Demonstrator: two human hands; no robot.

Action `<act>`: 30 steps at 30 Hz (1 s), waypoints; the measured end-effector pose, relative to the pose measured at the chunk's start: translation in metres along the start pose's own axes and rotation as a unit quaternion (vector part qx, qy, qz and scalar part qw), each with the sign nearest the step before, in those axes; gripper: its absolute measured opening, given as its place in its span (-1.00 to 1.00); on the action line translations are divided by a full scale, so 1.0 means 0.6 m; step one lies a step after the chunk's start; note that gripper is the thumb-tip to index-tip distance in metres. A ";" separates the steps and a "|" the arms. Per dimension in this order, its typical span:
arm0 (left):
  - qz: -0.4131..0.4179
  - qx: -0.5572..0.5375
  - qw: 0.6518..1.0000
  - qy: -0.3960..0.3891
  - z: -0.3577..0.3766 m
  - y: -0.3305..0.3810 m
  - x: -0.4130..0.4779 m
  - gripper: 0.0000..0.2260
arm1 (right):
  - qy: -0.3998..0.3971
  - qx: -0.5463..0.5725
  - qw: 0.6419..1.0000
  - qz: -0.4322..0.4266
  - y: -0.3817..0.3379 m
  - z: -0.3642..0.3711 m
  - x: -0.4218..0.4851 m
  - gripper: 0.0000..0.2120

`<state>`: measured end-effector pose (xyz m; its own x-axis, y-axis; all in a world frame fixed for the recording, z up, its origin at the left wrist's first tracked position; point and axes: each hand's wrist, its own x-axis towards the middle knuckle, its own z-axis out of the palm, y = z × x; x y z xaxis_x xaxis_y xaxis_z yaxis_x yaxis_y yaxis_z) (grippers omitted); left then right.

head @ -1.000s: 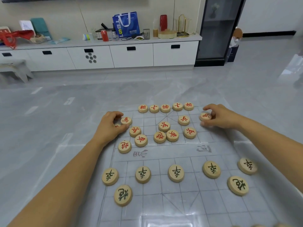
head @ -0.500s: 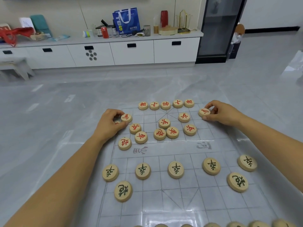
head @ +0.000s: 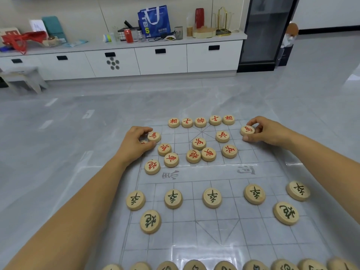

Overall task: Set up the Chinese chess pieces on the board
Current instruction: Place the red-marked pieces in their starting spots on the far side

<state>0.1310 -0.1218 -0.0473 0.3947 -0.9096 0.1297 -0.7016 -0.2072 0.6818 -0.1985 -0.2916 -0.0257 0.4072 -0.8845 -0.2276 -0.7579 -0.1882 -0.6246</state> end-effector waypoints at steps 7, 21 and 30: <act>-0.055 0.003 0.998 0.009 0.004 0.005 0.021 -0.69 | 0.032 -0.001 0.999 -0.003 -0.001 -0.005 0.004 -0.67; -0.152 -0.044 0.987 -0.006 0.001 0.022 0.063 -0.57 | 0.075 0.002 0.997 0.016 -0.022 0.006 0.045 -0.52; -0.186 -0.073 0.980 0.025 0.006 0.030 0.066 -0.68 | 0.084 0.032 0.996 0.016 -0.016 0.007 0.046 -0.59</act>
<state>0.1317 -0.1630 -0.0326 0.6372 -0.7622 -0.1143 -0.4132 -0.4631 0.7841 -0.1777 -0.3125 -0.0290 0.2882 -0.9496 -0.1235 -0.7331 -0.1358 -0.6664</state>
